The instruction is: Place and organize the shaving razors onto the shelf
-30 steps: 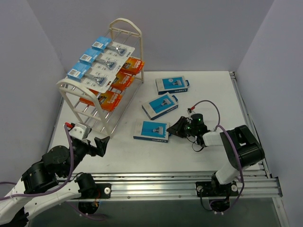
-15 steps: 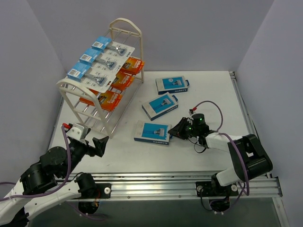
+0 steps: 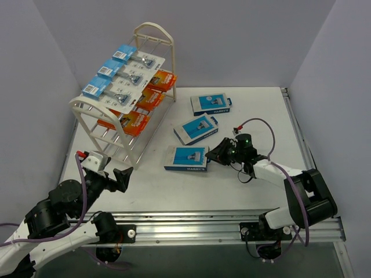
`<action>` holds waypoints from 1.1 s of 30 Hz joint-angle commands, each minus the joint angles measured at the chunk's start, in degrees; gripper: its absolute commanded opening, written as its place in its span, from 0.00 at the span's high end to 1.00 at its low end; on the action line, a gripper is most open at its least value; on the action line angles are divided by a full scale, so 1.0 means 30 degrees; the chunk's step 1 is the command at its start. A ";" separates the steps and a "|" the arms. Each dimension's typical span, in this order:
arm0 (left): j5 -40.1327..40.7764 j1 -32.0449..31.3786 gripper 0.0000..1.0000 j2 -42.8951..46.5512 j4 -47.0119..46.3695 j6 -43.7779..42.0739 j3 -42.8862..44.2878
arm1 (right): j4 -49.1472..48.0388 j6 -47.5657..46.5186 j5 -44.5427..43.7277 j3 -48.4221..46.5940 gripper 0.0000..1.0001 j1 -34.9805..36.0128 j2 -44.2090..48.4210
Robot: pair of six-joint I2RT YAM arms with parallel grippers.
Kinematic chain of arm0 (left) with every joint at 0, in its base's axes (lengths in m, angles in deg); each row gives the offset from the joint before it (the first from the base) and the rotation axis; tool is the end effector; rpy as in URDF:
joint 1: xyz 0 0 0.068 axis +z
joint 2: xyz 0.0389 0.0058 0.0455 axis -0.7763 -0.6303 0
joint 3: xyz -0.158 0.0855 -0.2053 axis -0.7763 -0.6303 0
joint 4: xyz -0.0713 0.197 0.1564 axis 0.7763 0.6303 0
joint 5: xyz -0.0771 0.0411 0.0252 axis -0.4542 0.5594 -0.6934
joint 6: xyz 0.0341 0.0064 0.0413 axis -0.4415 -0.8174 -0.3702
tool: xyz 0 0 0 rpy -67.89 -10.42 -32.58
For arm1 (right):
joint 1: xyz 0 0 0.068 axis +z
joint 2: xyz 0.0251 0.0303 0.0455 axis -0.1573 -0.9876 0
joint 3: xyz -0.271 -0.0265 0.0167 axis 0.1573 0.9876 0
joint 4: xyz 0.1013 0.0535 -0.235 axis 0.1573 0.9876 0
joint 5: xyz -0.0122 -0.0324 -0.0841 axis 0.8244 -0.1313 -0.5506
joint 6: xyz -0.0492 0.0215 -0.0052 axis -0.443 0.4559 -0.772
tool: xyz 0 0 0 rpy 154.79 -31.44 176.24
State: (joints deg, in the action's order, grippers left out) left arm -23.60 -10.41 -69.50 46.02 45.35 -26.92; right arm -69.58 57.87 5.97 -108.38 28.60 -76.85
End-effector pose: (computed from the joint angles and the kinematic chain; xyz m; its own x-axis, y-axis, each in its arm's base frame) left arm 0.0416 -0.0331 0.3609 -0.1339 -0.0001 -0.9910 0.4242 0.9037 -0.0574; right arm 0.2534 0.1078 0.1814 -0.7809 0.4685 -0.4131 -0.1409 0.5121 0.8473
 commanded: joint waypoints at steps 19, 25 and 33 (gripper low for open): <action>-0.0109 0.0144 0.06 0.0411 -0.0570 -0.0070 0.0165 | -0.1737 0.2139 0.0192 -0.1109 1.00 -0.0101 0.1773; -0.0051 0.0144 0.06 0.0411 -0.0541 -0.0070 0.0165 | -0.1975 0.2727 0.0222 -0.2514 1.00 -0.0101 0.1423; -0.0080 0.0144 0.06 0.0469 -0.0570 -0.0070 0.0136 | -0.2324 0.2873 -0.0158 -0.4683 1.00 0.0074 -0.0159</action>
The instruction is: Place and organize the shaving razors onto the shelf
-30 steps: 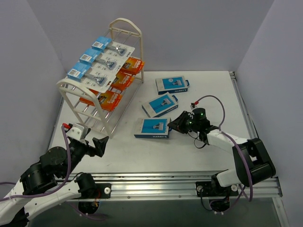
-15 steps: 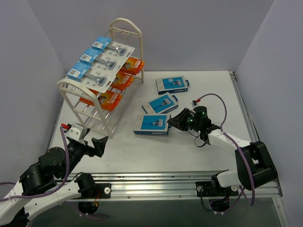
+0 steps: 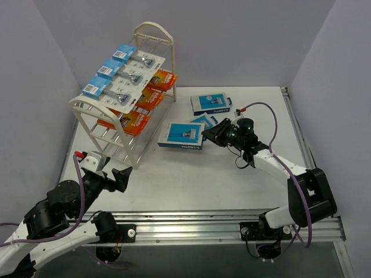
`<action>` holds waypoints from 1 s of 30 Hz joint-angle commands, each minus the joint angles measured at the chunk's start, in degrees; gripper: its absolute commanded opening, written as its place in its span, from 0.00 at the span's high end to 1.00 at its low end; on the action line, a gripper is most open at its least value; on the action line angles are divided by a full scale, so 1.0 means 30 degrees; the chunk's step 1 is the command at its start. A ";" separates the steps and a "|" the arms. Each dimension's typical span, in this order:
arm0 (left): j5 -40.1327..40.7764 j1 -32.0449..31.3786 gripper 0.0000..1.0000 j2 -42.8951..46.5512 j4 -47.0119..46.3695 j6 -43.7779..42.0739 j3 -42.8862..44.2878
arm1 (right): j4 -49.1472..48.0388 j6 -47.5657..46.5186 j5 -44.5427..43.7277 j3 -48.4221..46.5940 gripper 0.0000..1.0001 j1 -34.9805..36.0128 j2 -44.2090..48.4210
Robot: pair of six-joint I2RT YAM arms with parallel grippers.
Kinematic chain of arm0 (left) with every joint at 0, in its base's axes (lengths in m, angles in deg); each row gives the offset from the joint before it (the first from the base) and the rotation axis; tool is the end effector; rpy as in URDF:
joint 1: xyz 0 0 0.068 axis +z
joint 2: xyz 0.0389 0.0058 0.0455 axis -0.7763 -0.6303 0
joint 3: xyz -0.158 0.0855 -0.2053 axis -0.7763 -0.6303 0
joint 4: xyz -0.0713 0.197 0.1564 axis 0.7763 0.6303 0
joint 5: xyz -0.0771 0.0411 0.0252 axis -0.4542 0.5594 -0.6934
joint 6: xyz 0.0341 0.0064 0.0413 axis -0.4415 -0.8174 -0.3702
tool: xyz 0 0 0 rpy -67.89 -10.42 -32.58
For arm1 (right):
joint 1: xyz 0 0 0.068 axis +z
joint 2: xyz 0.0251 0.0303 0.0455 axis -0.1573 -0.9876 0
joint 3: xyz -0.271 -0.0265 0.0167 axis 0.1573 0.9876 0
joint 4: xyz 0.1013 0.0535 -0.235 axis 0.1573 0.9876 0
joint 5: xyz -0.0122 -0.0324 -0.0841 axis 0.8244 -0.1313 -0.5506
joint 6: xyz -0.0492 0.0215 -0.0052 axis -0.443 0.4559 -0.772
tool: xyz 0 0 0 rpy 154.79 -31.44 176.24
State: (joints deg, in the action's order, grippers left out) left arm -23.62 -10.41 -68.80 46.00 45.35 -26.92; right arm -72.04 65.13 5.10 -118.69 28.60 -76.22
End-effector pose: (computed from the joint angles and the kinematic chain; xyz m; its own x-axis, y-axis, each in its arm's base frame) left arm 0.0401 -0.0304 0.3613 -0.1279 -0.0110 -0.9917 0.4249 0.9029 -0.0648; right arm 0.2811 0.1171 0.2455 -0.7029 0.5678 -0.4283 -0.2339 0.3841 0.8932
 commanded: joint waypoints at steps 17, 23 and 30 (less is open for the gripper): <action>-0.0805 0.0115 0.06 -0.0027 -0.0914 -0.0157 0.0019 | -0.2468 -0.0074 -0.0336 -0.6165 1.00 0.0456 -0.6284; -0.0893 0.0115 0.06 -0.0028 -0.0944 -0.0128 -0.0011 | -0.2995 0.0044 -0.0453 -0.8216 1.00 0.0601 -0.8335; -0.1273 0.0086 0.06 -0.0145 -0.1031 -0.0128 -0.0040 | -0.3258 0.0365 -0.0307 -1.1349 1.00 0.0719 -1.1266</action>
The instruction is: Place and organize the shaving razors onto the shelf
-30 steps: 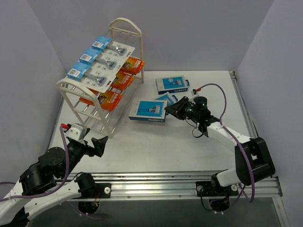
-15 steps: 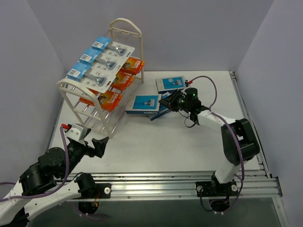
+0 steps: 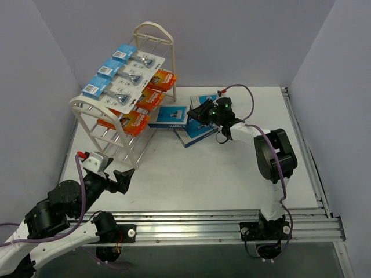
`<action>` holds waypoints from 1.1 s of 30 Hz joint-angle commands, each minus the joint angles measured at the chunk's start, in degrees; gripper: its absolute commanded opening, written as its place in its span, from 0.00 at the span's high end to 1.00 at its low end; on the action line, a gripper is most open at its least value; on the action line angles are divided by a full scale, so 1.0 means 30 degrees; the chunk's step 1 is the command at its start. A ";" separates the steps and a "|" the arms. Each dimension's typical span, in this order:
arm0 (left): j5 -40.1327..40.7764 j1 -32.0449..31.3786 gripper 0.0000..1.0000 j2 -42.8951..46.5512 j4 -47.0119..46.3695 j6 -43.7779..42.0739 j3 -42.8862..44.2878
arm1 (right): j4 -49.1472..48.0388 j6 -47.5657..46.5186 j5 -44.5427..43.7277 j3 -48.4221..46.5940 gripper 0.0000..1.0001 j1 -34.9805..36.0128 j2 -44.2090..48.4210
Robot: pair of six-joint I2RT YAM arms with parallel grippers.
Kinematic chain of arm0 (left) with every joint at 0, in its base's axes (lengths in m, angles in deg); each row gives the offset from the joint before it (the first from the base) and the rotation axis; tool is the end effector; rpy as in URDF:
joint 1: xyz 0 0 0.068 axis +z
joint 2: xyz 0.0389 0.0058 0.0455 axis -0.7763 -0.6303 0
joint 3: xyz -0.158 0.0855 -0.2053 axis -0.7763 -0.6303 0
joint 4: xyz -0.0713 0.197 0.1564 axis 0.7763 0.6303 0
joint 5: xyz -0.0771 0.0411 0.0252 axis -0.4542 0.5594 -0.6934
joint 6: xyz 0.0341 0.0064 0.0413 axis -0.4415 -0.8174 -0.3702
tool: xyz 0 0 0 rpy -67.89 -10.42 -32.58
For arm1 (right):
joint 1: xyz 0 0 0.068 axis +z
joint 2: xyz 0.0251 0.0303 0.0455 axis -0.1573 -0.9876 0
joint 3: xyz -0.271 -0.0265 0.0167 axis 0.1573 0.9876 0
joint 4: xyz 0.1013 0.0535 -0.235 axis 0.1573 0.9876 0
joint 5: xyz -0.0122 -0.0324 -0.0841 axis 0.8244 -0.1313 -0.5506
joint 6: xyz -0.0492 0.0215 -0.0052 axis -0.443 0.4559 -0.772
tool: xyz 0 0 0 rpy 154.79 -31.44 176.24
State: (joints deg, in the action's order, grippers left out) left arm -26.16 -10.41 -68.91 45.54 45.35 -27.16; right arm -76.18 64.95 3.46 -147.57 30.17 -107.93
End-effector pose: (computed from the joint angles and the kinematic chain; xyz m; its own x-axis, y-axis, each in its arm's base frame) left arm 0.0400 -0.0330 0.3608 -0.1327 -0.0098 -0.9911 0.4639 0.8831 -0.0708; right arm 0.4074 0.1739 0.2225 -0.6917 0.5691 -0.4447 -0.2561 0.3825 0.8878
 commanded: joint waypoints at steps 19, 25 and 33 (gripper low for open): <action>-0.0839 0.0057 0.06 -0.0489 -0.1083 -0.0157 -0.0077 | -0.3608 0.2884 -0.0550 -0.9958 1.00 0.0839 -0.8167; -0.0956 0.0057 0.06 -0.0518 -0.1084 -0.0157 -0.0077 | -0.4343 0.4027 -0.1136 -1.2477 1.00 0.1220 -1.0479; -0.1074 0.0027 0.06 -0.0518 -0.1172 -0.0157 -0.0106 | -0.4254 0.4555 -0.2453 -1.4503 1.00 0.1513 -1.1889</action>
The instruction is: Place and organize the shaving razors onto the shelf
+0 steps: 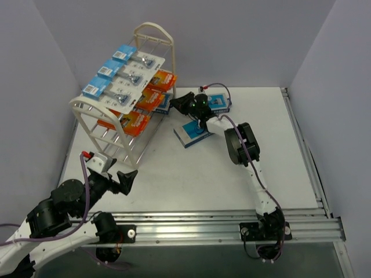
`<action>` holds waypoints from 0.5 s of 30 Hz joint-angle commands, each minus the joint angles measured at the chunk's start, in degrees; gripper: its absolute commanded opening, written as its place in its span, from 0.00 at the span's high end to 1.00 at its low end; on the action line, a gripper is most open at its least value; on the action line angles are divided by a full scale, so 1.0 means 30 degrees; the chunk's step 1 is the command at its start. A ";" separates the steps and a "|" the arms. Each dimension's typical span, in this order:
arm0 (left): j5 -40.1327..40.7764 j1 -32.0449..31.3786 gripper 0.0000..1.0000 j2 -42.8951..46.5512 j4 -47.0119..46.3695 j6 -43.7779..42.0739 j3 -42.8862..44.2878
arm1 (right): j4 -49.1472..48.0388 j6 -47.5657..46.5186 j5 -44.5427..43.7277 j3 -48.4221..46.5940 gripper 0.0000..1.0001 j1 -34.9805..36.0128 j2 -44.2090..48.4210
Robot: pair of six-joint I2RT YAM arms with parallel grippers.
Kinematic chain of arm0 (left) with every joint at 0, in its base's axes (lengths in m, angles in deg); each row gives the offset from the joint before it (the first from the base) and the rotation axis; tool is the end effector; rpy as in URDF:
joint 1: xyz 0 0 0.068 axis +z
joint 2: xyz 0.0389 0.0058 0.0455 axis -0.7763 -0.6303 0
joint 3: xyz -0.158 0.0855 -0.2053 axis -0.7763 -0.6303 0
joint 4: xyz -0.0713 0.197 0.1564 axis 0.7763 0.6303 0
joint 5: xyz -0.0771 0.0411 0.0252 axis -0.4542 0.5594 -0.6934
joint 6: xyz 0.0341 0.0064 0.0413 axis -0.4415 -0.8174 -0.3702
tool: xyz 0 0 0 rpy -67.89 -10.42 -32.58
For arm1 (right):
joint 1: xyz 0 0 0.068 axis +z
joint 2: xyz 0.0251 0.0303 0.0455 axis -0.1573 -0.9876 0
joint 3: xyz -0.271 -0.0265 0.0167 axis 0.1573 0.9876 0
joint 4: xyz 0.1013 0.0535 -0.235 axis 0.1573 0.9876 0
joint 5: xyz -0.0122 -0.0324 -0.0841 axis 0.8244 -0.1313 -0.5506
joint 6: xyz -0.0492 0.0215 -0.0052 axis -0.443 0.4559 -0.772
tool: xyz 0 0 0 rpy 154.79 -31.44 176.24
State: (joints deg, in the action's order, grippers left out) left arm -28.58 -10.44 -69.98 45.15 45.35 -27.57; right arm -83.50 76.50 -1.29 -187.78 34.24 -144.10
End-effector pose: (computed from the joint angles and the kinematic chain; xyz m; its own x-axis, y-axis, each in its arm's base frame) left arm 0.0420 -0.0394 0.3587 -0.1470 0.0098 -0.9891 0.4998 0.8636 -0.0657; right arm 0.5184 0.2578 0.1548 -0.6663 0.6652 -0.3371 -0.2842 0.1914 0.9395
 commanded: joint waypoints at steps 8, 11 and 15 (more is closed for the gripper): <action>-0.0411 0.0035 0.06 -0.0132 -0.1041 -0.0128 0.0032 | -0.2723 0.1061 -0.2133 -0.0511 1.00 0.0275 -0.0096; -0.0470 0.0035 0.06 -0.0132 -0.1041 -0.0157 0.0032 | -0.3306 0.1410 -0.2863 0.0014 1.00 0.0334 -0.0125; -0.0411 0.0035 0.06 -0.0103 -0.1011 -0.0128 0.0032 | -0.3778 0.1939 -0.3072 -0.0421 1.00 0.0450 -0.0680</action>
State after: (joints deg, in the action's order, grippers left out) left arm -29.39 -10.44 -69.98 45.15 45.35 -27.57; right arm -87.17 79.99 -8.04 -187.59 34.70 -145.39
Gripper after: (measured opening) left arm 0.941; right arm 0.161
